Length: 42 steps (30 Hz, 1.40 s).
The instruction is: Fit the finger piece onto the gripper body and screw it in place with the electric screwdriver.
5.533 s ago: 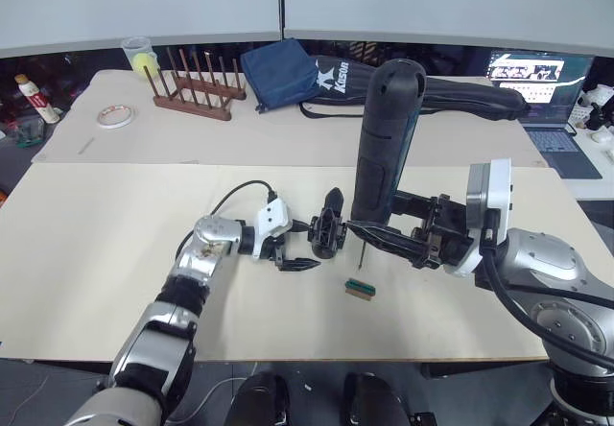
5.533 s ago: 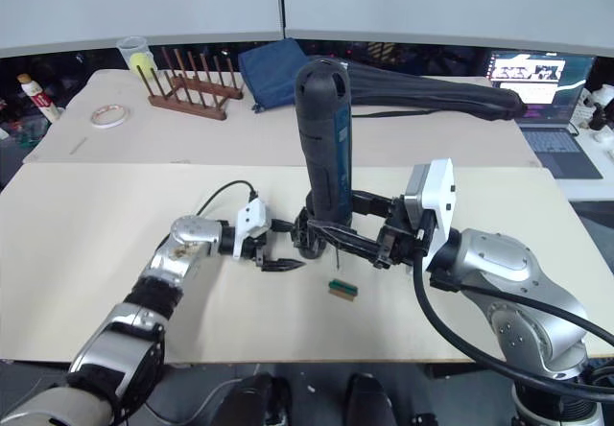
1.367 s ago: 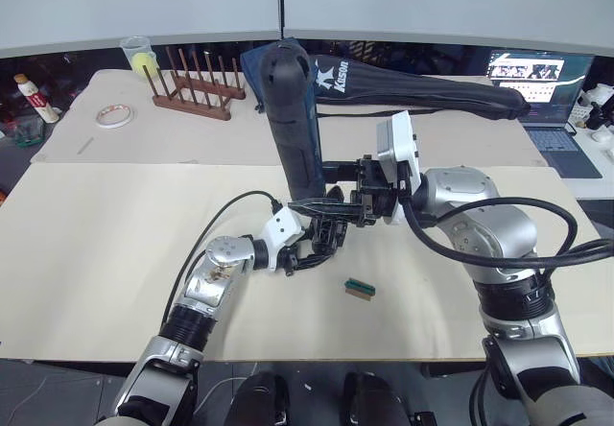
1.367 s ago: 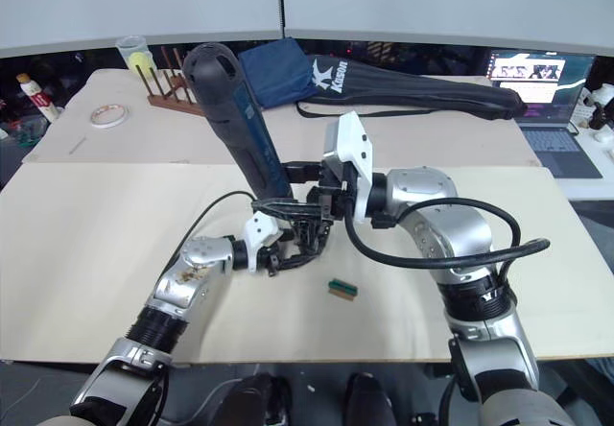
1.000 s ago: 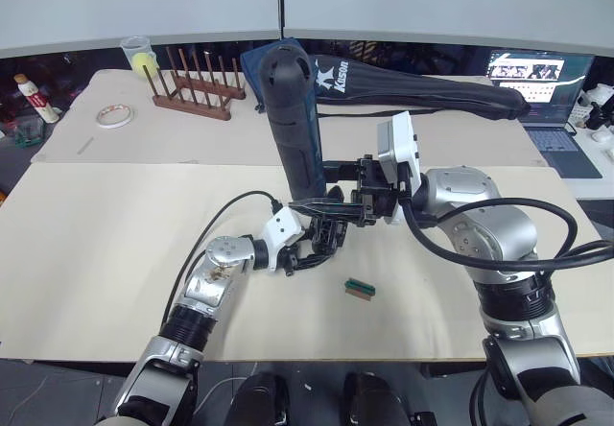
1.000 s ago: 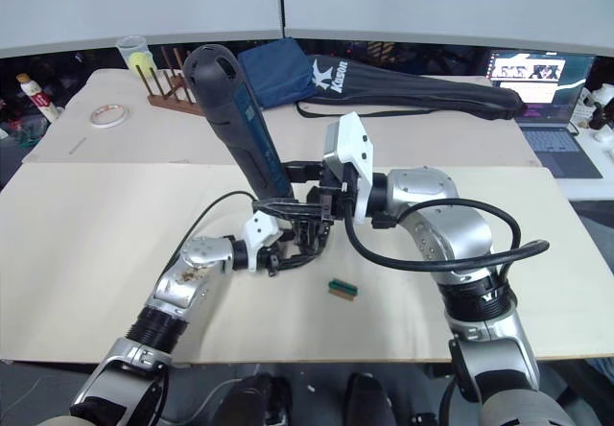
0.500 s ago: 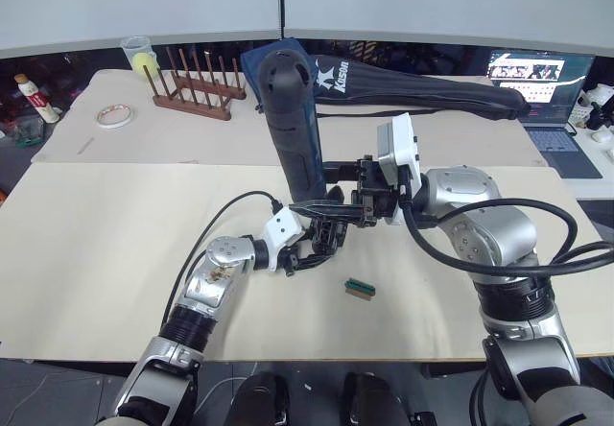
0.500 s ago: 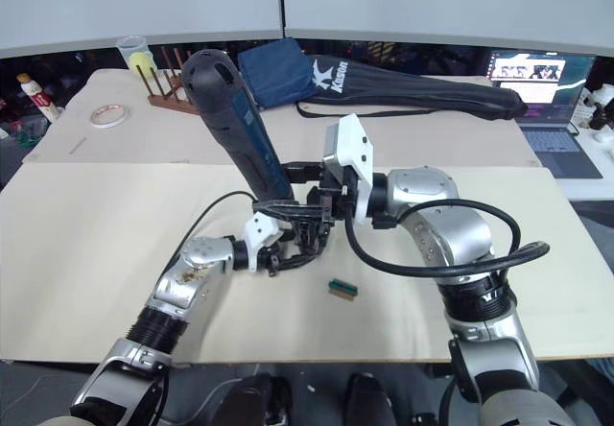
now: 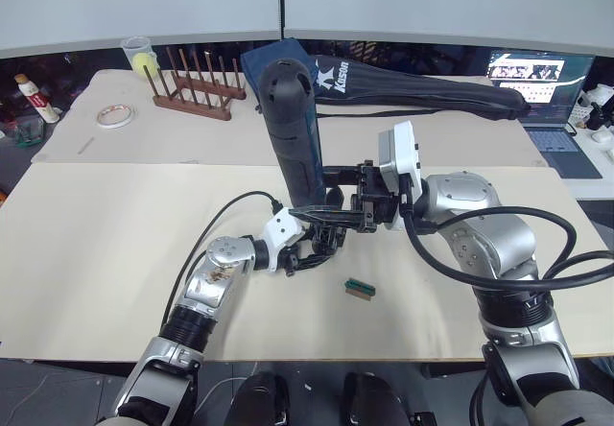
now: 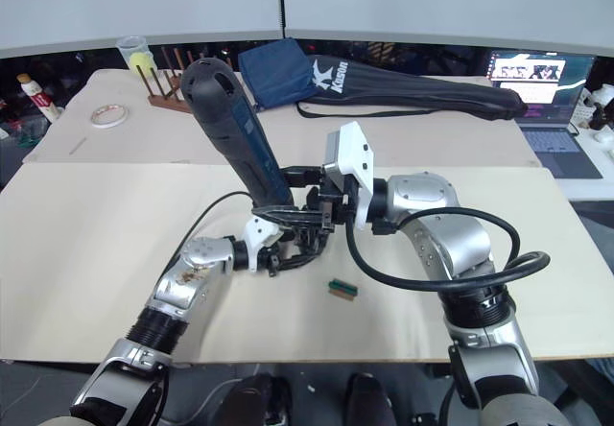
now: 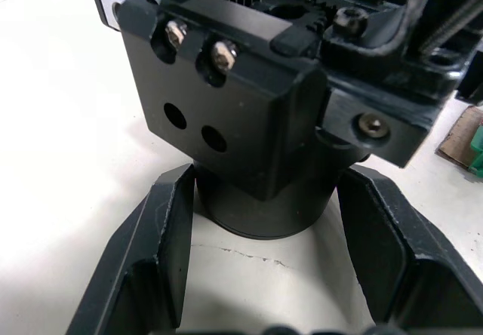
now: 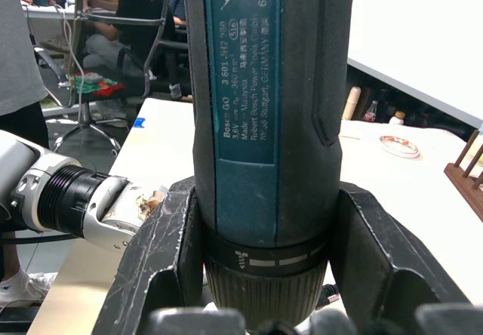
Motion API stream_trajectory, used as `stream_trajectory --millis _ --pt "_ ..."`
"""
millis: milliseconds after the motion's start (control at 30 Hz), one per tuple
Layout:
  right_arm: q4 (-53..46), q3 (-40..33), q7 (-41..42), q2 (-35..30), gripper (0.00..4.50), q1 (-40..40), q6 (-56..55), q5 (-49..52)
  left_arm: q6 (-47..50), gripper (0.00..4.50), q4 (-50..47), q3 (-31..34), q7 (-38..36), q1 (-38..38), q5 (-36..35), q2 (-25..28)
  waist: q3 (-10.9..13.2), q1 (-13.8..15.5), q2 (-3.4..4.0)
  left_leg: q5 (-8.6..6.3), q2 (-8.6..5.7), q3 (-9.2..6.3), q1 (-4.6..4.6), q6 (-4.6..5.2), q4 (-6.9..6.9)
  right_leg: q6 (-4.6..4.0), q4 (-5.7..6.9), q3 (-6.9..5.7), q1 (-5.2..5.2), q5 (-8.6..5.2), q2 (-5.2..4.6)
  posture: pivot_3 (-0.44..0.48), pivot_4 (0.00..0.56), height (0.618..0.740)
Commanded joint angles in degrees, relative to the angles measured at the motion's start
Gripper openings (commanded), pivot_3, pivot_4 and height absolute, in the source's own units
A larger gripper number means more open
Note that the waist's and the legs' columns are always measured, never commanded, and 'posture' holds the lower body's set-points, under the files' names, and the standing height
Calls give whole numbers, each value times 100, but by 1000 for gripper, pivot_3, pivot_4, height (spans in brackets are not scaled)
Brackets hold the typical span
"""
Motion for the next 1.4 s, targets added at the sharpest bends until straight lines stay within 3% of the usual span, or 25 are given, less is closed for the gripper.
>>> stream_trajectory --millis 33,833,1400 --pt "-70 -45 -38 -21 1913 69 59 40 -81 2321 -246 17 -29 -103 -110 -39 0 0 0 0 0 0 0 0 0 0 0 0 0 0 0 0 150 740" --pt "-237 -88 -85 -37 1913 51 226 227 -101 2321 -198 28 -38 -152 -98 -29 0 0 0 0 0 0 0 0 0 0 0 0 0 0 0 0 150 740" --pt "119 50 -60 -51 1913 241 -237 -221 -102 2321 -192 37 -31 -182 -99 -26 0 -2 0 0 0 0 0 0 0 0 0 0 1 0 0 0 150 740"
